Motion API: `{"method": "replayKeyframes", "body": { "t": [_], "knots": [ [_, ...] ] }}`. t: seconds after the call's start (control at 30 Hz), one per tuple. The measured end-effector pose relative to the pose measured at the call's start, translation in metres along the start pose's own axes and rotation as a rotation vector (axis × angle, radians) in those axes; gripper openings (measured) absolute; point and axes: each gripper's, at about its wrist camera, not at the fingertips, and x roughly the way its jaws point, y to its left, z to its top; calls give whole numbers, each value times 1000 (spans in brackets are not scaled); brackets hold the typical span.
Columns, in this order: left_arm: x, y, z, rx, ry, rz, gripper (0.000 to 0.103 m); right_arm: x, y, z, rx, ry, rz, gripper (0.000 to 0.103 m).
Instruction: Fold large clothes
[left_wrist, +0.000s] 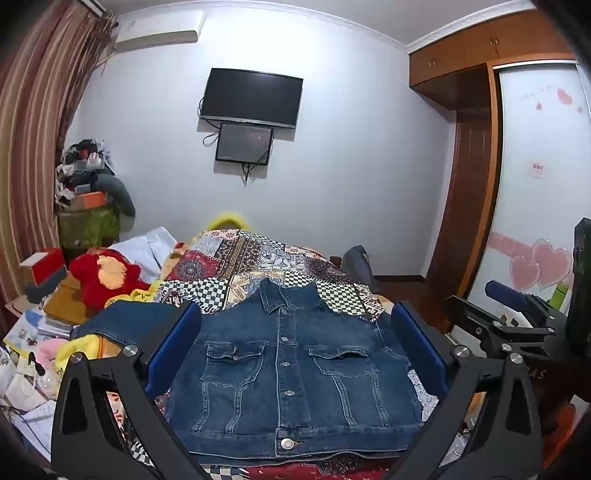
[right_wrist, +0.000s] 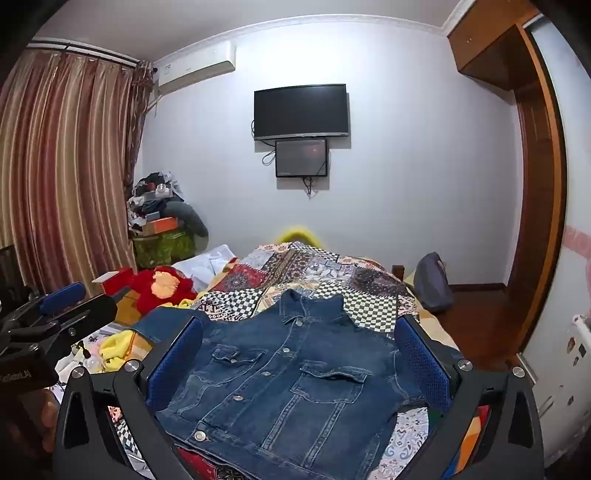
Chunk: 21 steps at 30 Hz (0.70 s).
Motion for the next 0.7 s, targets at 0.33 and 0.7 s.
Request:
{"method": "replayKeyframes", "body": {
  "t": [0.33,0.7],
  "knots": [
    [2,10,-4,-17,-2,13,103,1,2,-3,6,1,-4,103],
    [-1,10,-5,9,-12,19,103,5,-3,4,10,19,4,103]
  ]
}}
